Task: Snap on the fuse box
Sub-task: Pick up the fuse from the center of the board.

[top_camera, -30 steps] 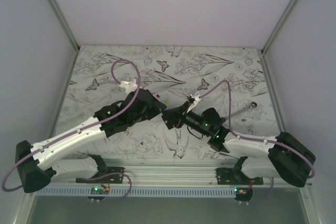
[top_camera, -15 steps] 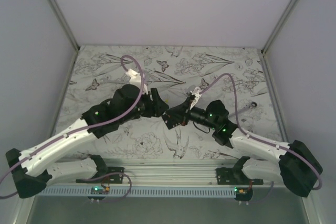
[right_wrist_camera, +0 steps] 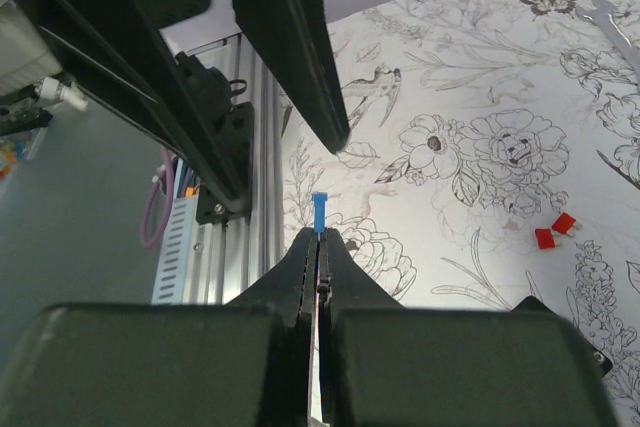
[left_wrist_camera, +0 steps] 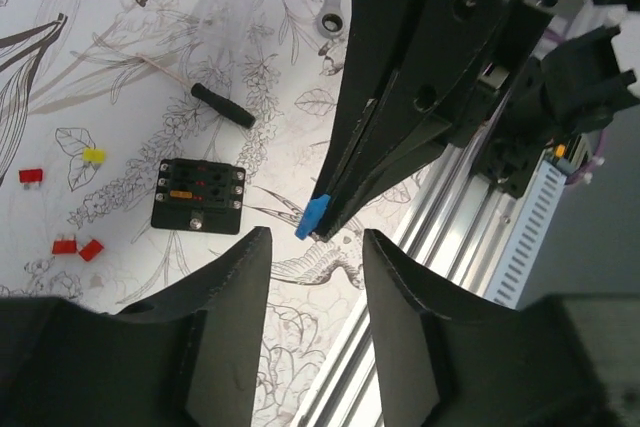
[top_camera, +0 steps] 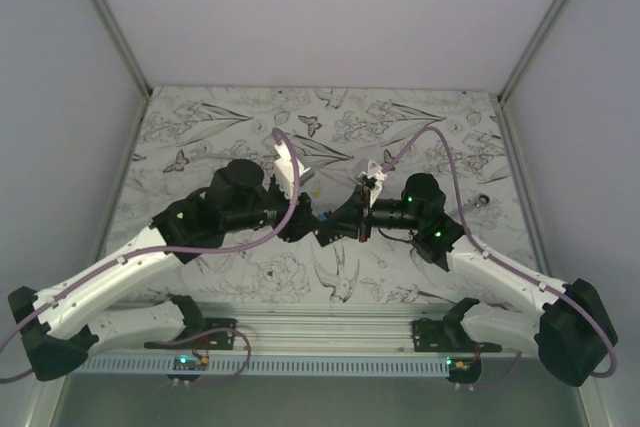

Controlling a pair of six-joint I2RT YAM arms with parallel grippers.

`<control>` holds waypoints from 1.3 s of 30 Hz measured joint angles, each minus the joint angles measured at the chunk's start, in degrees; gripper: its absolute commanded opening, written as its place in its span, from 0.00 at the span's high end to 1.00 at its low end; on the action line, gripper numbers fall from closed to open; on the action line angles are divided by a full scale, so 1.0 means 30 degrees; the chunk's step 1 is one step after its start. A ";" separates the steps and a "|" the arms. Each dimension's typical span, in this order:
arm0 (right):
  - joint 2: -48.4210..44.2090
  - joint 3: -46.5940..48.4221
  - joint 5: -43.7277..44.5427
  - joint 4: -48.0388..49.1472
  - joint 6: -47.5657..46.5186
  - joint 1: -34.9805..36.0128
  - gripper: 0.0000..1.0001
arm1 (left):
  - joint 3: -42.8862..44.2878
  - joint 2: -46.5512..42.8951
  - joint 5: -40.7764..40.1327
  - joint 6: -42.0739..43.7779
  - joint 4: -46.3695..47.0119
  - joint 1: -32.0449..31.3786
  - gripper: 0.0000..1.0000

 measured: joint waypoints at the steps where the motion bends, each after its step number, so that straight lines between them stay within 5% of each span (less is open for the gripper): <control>1: -0.0007 0.0109 -0.0306 -0.0175 -0.0058 -0.0087 1.00 | 0.0000 0.0211 0.0299 0.0357 0.0000 0.0087 0.60; 26: -0.0124 0.0299 -0.2667 -0.0882 -0.0357 -0.0692 1.00 | 0.0743 0.1931 0.5180 0.2412 -0.0007 0.1326 0.84; 39: -0.0189 0.0299 -0.3235 -0.0816 -0.0277 -0.0750 1.00 | 0.0707 0.1938 0.5901 0.2477 -0.0007 0.1443 0.83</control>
